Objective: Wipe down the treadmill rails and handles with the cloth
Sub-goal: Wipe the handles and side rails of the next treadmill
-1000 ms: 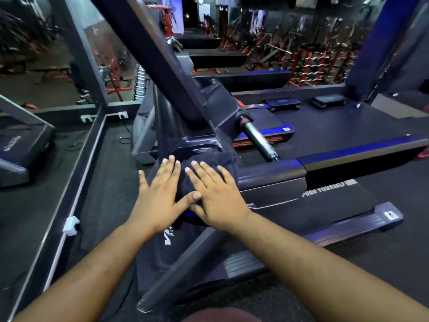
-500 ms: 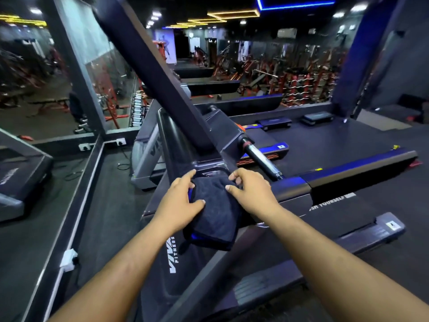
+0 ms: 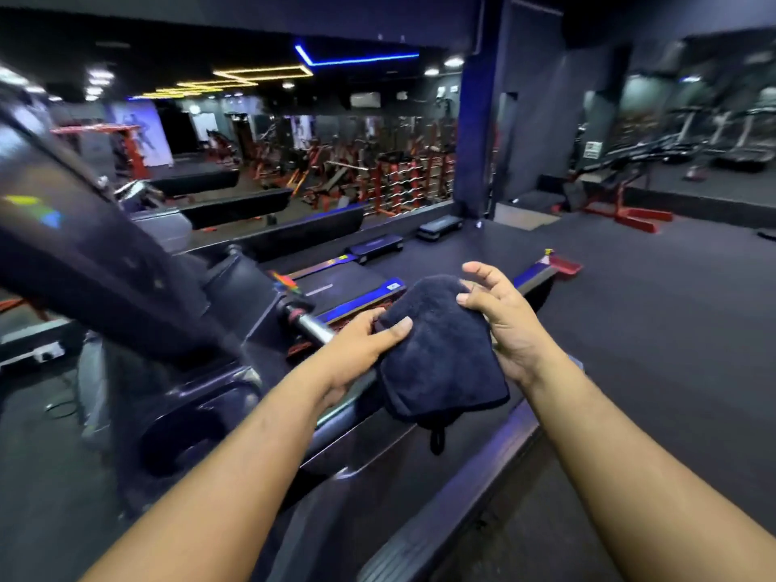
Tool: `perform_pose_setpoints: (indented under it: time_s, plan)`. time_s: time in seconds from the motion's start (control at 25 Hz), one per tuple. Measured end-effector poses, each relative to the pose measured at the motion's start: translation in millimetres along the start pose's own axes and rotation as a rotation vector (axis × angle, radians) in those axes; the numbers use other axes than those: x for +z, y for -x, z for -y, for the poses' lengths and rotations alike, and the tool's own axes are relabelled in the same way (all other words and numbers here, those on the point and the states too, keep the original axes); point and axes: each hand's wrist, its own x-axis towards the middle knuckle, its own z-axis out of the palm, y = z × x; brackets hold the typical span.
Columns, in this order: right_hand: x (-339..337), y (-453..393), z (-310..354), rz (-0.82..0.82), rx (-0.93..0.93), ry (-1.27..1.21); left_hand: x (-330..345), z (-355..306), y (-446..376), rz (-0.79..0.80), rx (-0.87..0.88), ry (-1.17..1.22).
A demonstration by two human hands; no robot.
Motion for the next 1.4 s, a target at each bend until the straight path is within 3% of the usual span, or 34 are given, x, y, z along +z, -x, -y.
perform_pose_setpoints:
  time_s: [0.12,0.28,0.48,0.72,0.88,1.04,1.2,1.4]
  plan:
    - [-84,-18,34,-0.097,-0.051,-0.005,74,-5,-70,0.052,-0.045,0.161]
    - [-204,-42,65,-0.303,-0.101,0.187,171,0,-160,0.072,-0.007,0.310]
    - [-329,-66,78,-0.540,-0.108,0.309,283,11,-253,0.050,0.068,0.261]
    - [-436,-94,62,-0.524,0.101,0.508,378,28,-358,0.090,0.046,0.374]
    - [-502,-129,64,-0.713,0.051,0.403,427,54,-438,0.135,-0.042,0.414]
    - [-571,-155,74,-0.817,0.062,0.519,477,85,-520,0.155,-0.070,0.328]
    - [-636,-180,96,-0.908,0.070,0.500,537,86,-584,0.231,-0.186,0.447]
    - [-741,-212,123,-0.881,0.008,0.371,617,85,-664,0.388,-0.326,0.573]
